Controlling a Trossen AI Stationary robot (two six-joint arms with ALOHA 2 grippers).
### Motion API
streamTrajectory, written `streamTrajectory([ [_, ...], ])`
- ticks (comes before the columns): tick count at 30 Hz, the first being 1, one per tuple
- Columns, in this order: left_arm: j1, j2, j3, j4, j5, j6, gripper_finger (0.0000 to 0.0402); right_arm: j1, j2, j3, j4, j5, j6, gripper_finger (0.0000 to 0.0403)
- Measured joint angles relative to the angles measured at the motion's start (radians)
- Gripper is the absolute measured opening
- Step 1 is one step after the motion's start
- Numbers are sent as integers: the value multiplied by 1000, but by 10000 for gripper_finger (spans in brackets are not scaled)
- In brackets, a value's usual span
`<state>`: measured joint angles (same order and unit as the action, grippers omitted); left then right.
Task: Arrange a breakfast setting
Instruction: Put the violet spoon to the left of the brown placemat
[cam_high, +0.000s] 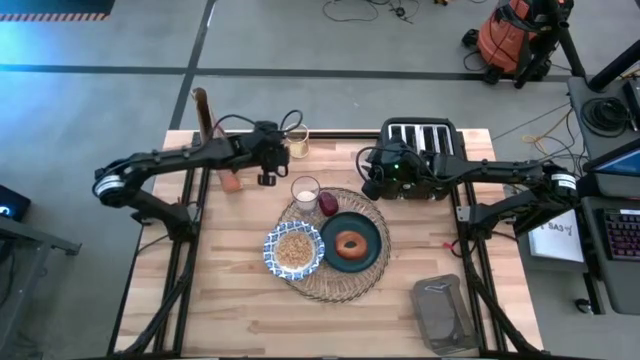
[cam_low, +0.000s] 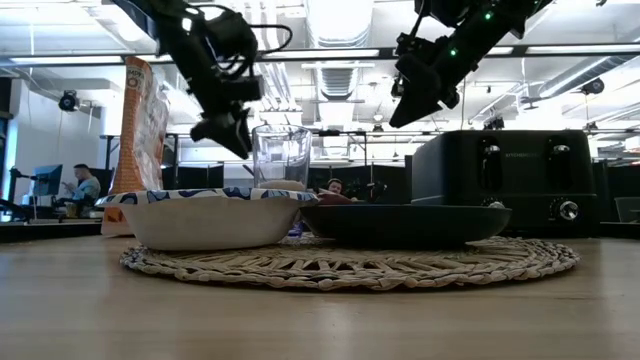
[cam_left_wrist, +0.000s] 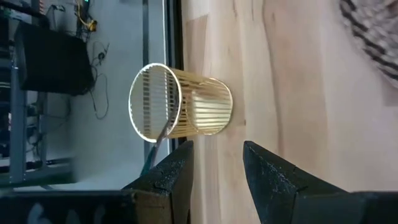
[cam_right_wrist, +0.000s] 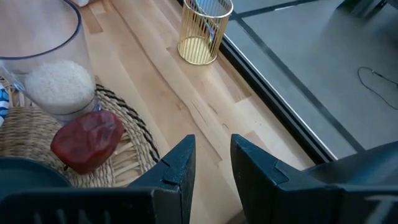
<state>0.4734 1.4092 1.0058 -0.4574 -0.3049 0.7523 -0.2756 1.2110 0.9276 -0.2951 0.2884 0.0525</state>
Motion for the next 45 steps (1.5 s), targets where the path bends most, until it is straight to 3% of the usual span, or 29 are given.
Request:
streamTrajectory([
  [6, 18, 44, 0, 56, -82, 45, 123, 0, 0, 0, -3, 0, 0, 91],
  [25, 151, 154, 0, 204, -109, 134, 123, 0, 1, 0, -47, 0, -1, 91],
  [34, 172, 193, 0, 257, -176, 168, 123, 0, 1, 0, -47, 0, -1, 91],
  [45, 171, 193, 1, 257, -134, 160, 51, 0, 1, 0, -47, 0, -1, 91],
])
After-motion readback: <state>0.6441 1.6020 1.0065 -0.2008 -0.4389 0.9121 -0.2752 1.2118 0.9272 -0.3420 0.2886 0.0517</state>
